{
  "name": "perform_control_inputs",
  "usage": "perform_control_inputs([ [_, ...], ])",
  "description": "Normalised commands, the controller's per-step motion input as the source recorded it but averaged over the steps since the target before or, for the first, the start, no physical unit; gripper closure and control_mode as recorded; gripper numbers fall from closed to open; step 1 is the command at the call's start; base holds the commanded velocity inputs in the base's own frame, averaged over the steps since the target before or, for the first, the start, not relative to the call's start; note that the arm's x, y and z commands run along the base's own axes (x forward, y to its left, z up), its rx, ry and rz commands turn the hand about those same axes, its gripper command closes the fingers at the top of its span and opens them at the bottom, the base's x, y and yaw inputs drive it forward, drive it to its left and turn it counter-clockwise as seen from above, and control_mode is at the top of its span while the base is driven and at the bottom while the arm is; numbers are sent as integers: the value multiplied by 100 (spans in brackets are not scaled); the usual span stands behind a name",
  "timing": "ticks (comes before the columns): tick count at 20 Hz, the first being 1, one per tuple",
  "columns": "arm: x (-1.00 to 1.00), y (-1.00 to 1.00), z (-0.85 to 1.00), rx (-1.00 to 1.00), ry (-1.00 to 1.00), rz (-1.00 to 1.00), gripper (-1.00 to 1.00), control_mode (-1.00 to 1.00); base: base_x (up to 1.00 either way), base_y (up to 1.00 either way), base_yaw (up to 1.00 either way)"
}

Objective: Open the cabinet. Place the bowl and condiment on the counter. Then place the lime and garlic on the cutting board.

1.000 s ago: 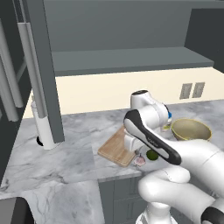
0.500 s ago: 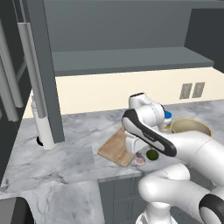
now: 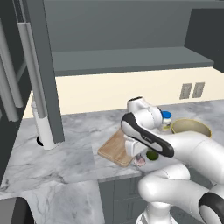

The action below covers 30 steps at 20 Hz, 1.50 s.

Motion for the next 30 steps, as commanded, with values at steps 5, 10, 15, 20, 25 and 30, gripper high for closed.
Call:
perform_control_inputs([
  [5,0,0,-17,0,3,2,-100,-100,0,0,0],
  [10,5,0,-15,0,5,4,-100,-100,0,0,0],
  [15,19,0,-7,0,5,10,-100,-100,0,0,0],
  [20,9,0,0,0,6,15,-100,-100,0,0,0],
  [25,0,-1,-2,0,7,4,-100,-100,0,0,0],
  [30,0,-5,-3,0,0,0,-100,-100,0,0,0],
])
